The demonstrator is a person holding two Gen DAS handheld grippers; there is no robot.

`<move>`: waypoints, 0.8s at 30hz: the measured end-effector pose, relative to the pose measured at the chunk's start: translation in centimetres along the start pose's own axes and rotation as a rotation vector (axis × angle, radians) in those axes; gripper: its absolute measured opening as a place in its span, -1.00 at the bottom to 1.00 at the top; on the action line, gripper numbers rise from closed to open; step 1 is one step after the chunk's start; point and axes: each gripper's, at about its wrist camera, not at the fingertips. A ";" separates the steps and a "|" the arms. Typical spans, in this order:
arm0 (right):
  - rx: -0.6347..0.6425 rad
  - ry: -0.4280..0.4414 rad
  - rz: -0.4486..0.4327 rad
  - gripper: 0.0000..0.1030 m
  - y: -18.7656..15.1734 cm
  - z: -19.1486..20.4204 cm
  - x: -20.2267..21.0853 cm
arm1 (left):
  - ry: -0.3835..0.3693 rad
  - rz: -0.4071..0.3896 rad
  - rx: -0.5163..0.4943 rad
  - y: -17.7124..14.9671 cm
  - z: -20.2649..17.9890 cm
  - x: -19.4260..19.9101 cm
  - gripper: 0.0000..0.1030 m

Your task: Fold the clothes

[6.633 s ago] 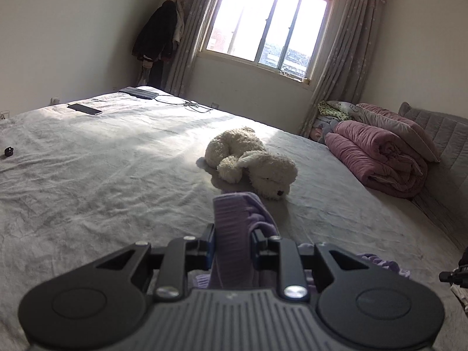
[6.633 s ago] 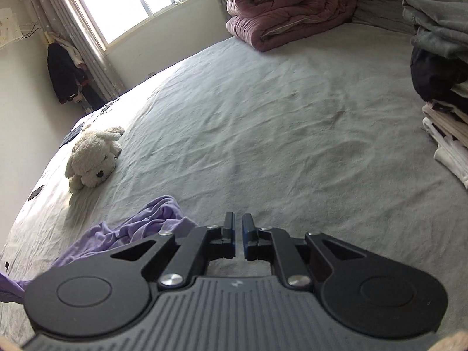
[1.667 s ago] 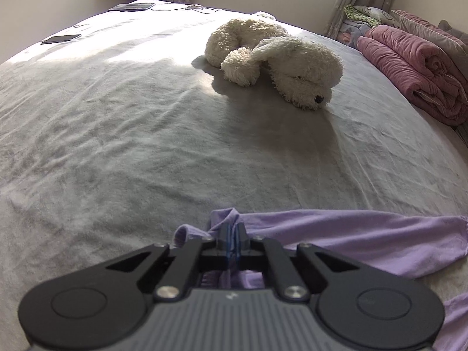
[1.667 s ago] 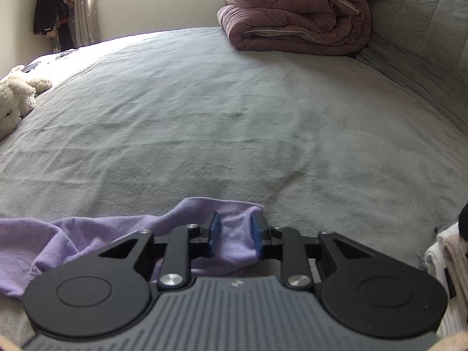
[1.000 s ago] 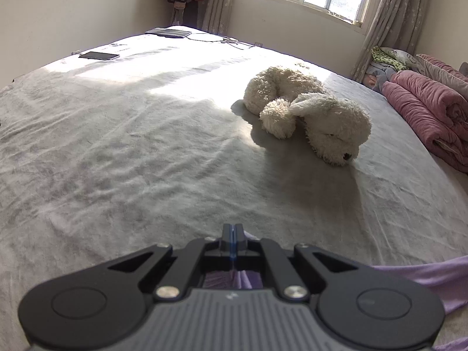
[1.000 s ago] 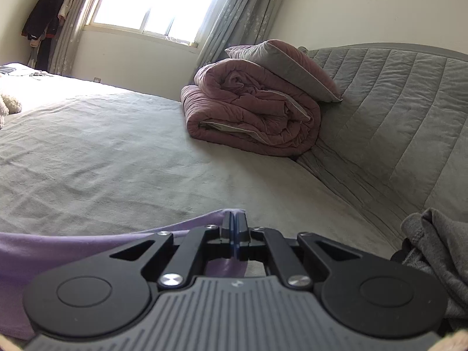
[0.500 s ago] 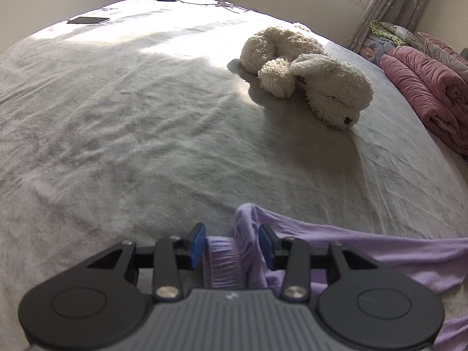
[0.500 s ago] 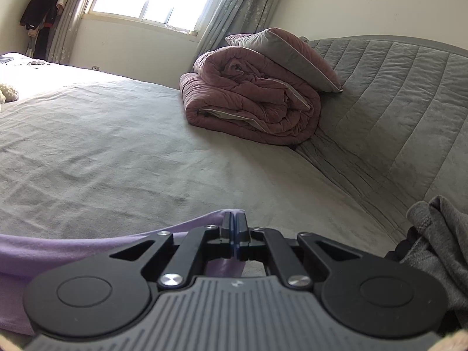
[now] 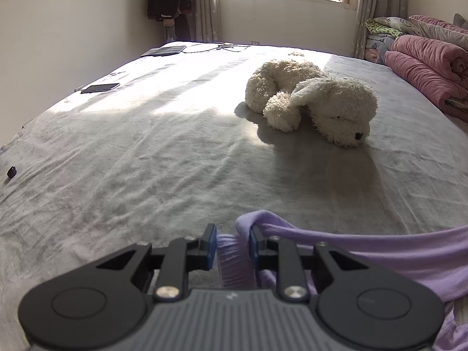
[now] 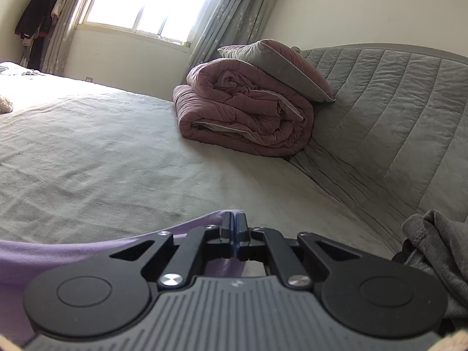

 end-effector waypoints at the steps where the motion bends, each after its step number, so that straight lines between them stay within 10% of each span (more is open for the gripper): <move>1: -0.003 -0.003 -0.007 -0.99 0.2 0.0 0.1 | 0.004 -0.009 0.008 0.3 0.1 -0.1 -0.56; 24: -0.037 0.045 0.136 -0.99 3.3 2.4 -7.0 | 0.083 -0.035 0.000 3.0 -0.8 -4.3 -0.55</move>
Point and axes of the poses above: each gripper's, at about its wrist camera, not at the fingertips, and x roughly against the way its jaws point, z to its left, y to its top, and after that the axes turned 9 degrees about z, right-handed
